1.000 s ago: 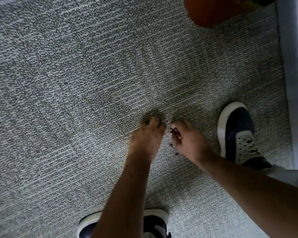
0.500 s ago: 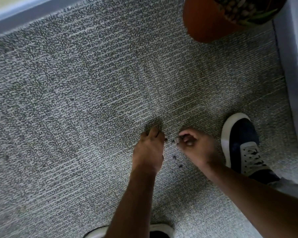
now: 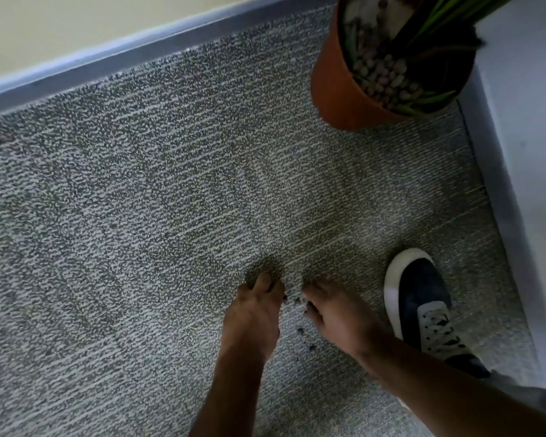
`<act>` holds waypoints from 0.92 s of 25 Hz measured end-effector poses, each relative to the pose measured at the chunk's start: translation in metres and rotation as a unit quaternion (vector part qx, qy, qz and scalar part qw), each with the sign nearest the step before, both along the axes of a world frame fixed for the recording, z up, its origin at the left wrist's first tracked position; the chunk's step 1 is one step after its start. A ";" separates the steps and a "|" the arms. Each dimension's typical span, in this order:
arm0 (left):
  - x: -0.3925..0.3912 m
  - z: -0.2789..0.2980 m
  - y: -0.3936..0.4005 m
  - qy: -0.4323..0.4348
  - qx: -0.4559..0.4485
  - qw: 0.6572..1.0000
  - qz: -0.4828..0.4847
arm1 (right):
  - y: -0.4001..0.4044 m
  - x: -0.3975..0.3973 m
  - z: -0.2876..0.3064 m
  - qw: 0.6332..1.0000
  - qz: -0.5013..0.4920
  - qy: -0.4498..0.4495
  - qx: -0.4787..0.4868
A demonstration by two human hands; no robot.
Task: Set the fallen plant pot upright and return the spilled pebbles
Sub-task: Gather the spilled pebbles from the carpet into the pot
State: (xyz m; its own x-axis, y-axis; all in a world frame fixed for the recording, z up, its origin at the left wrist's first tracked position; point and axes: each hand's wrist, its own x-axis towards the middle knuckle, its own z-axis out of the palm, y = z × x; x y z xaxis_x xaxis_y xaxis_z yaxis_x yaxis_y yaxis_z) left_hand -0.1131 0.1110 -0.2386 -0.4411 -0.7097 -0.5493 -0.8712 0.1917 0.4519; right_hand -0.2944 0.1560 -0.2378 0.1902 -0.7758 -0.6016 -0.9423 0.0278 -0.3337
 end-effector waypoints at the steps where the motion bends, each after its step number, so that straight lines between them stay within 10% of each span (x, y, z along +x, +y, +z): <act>1: 0.000 0.000 -0.003 0.012 0.005 1.000 0.023 | -0.005 0.000 0.001 0.999 0.039 0.005 0.010; 4: -0.001 0.004 -0.007 0.088 0.037 0.977 0.193 | -0.021 0.002 0.011 0.999 -0.005 -0.032 0.034; 8: -0.023 0.034 -0.041 0.180 0.146 0.852 0.470 | -0.056 -0.010 0.051 0.968 -0.210 -0.132 -0.047; 11: -0.066 0.078 -0.106 0.355 0.207 0.750 0.518 | -0.113 -0.042 0.092 0.907 -0.350 -0.136 -0.189; 15: -0.124 0.122 -0.187 0.466 0.153 0.720 0.491 | -0.191 -0.080 0.122 0.832 -0.436 -0.183 -0.291; 23: -0.156 0.145 -0.224 0.357 0.055 0.887 0.286 | -0.223 -0.094 0.137 0.858 -0.393 -0.130 -0.304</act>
